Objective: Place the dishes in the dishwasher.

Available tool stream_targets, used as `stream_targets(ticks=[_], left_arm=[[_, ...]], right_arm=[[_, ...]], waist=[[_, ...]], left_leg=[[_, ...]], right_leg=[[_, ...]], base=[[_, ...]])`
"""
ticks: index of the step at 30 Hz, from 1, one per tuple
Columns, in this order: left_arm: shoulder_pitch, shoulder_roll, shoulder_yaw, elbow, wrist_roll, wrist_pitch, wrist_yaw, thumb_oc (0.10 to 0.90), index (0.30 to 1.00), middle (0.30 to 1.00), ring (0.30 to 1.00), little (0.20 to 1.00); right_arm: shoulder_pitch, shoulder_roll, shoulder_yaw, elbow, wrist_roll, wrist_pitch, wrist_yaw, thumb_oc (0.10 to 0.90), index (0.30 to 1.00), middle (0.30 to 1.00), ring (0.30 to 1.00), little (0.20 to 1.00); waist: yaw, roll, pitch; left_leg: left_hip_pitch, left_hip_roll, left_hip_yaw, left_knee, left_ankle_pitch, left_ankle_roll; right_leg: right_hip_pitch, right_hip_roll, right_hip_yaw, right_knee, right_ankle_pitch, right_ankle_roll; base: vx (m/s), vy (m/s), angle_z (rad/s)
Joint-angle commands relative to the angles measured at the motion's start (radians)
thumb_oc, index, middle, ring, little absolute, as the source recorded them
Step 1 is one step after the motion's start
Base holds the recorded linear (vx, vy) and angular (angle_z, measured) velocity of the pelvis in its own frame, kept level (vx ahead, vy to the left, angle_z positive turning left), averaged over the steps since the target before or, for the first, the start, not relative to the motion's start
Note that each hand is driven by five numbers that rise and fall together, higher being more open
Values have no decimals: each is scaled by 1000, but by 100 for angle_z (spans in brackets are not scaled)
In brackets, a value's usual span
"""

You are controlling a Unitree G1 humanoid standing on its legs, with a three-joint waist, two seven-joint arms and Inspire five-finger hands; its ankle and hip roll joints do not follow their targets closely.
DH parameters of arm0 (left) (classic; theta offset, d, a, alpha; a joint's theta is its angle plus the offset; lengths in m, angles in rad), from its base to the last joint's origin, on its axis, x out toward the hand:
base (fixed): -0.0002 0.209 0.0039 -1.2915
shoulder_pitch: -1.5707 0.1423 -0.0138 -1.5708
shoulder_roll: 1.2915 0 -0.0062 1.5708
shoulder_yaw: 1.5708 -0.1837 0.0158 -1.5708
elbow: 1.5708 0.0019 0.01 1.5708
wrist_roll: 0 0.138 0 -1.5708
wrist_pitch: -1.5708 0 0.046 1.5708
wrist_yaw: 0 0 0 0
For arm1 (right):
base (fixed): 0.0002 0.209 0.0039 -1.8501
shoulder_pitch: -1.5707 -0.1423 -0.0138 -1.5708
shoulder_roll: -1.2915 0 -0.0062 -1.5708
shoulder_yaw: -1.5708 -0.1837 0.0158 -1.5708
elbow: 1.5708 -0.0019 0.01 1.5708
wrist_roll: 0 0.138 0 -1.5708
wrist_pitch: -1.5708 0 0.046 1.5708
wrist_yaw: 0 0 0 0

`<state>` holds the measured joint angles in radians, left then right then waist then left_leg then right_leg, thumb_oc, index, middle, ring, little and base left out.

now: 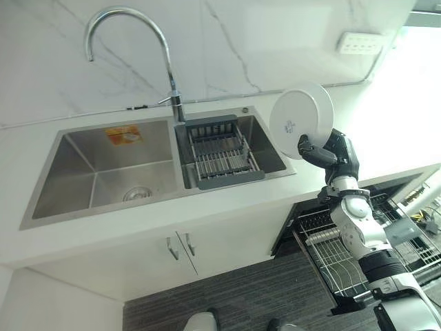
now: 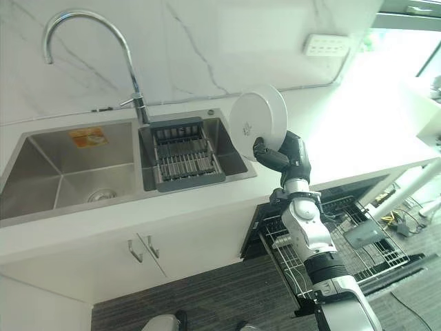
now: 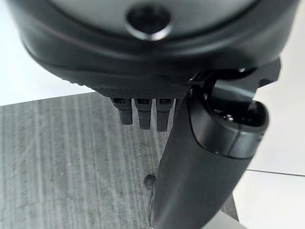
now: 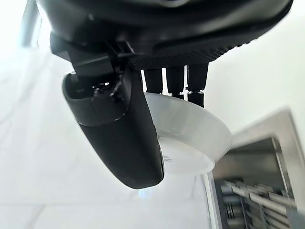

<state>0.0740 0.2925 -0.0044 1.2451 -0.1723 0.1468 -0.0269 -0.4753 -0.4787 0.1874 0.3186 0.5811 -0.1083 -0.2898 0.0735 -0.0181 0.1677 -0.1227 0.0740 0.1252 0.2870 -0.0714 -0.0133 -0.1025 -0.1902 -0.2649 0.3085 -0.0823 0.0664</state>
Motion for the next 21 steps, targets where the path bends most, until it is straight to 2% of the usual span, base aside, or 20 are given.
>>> stream_targets(ticks=[1,11,14,17,18,21], left_arm=[[12,22,-36,36,31,-9,18,800,900,900,900,900],[3,-6,-48,55,18,-16,28,800,900,900,900,900],[14,-35,-53,63,11,-23,43,800,900,900,900,900],[21,-41,-52,64,12,-27,51,800,900,900,900,900],[22,-44,-55,61,18,-27,54,800,900,900,900,900],[22,-45,-50,60,24,-23,52,800,900,900,900,900]], right_arm=[[-108,-33,-65,-136,13,-184,11,400,300,300,300,300],[-16,-24,-133,-316,181,-243,76,400,300,300,300,300],[102,-11,-206,-412,255,-269,75,400,300,300,300,300],[159,-8,-243,-430,292,-288,85,400,300,300,300,300],[209,1,-276,-442,303,-303,79,400,300,300,300,300],[263,14,-315,-440,328,-301,95,400,300,300,300,300]], waist=[[24,-8,-52],[-37,-14,-67],[-85,-11,-69],[-104,-10,-70],[-122,-8,-68],[-144,-5,-68]], left_leg=[[30,22,-5,13,-159,-44],[48,46,41,13,-165,-48],[65,65,79,13,-168,-53],[70,70,93,13,-171,-52],[73,73,102,13,-172,-51],[77,74,113,13,-176,-50]], right_leg=[[53,-24,13,-8,-119,80],[22,-1,70,-8,-111,79],[1,7,110,-8,-102,84],[-6,9,125,-8,-98,87],[-13,12,139,-8,-96,87],[-21,16,154,-8,-93,89]], base=[[-97,-18,-35],[-66,-10,-23],[-65,-32,-55],[-32,-33,-65],[-43,-40,-51],[-21,-27,-15]])
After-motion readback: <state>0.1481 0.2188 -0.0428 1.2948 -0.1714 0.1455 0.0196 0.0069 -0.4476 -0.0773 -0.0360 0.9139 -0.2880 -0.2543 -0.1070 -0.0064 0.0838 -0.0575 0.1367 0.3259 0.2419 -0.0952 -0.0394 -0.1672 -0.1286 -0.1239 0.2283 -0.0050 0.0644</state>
